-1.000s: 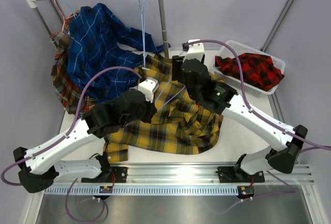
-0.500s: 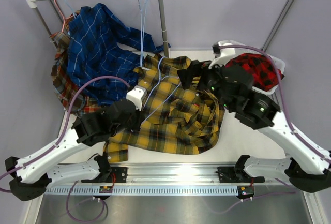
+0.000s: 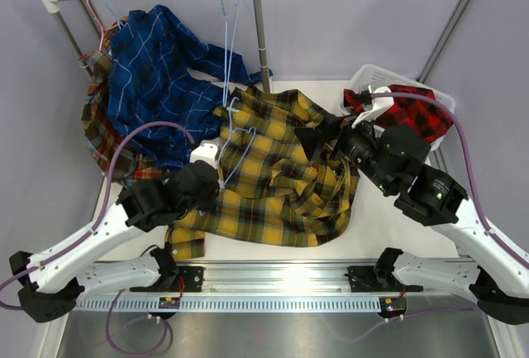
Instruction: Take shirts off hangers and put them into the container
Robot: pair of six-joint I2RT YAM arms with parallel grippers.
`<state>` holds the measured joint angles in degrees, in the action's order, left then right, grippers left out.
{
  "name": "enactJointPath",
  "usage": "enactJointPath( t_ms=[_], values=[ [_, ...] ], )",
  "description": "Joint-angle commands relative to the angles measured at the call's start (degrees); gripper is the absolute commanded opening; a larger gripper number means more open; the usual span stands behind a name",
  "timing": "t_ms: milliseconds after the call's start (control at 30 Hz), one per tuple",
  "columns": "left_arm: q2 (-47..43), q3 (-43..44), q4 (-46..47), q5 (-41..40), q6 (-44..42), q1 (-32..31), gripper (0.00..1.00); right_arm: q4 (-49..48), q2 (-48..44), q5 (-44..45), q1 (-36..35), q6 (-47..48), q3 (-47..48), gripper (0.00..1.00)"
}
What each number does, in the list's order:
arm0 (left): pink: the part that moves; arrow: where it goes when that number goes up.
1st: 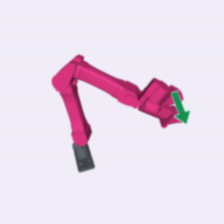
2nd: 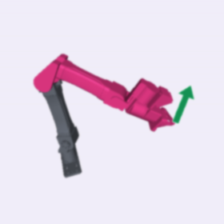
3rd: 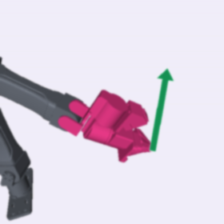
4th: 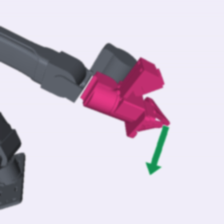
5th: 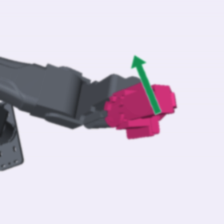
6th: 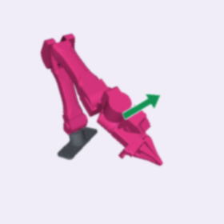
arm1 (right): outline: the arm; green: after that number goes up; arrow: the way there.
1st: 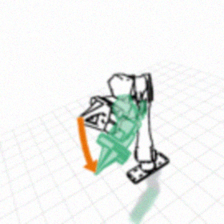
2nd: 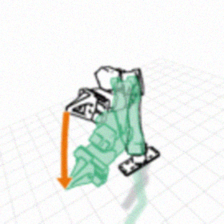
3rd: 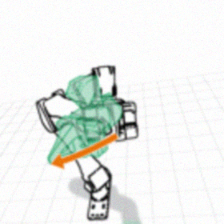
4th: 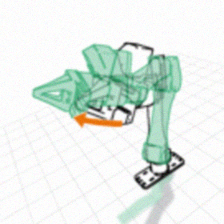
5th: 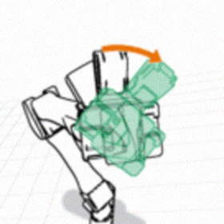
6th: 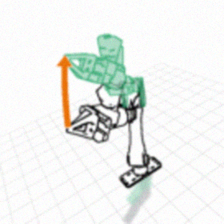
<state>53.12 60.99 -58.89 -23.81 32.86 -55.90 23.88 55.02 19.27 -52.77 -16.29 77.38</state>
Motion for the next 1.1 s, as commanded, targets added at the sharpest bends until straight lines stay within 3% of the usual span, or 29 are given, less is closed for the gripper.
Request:
enactJointPath(
  t_ms=[0, 167, 467, 767, 1067],
  values=[
    [-3.5, 0.4, -1.2, -6.7, 5.1, 0.7, 0.00, -0.4, -1.6, 2.0, -0.1, 0.9, -2.3, 1.00],
    [-4.9, 2.4, -6.0, -10.1, 7.1, 2.0, 0.00, 0.7, -2.4, 2.3, 0.0, 1.0, -3.6, 1.00],
    [-9.6, 3.3, -6.4, -15.1, 8.0, 2.2, 0.00, -0.8, -4.9, 3.2, 0.0, 1.1, -7.2, 0.99],
    [-10.3, 8.5, -6.4, -21.7, 3.9, 2.2, 0.00, -1.0, -5.6, 3.2, 0.0, 0.9, -8.7, 0.99],
    [-8.5, 10.7, -6.9, -22.1, 1.4, 4.4, 0.00, -0.8, -6.5, 2.9, 0.0, 0.5, -9.3, 0.99]
  ],
)
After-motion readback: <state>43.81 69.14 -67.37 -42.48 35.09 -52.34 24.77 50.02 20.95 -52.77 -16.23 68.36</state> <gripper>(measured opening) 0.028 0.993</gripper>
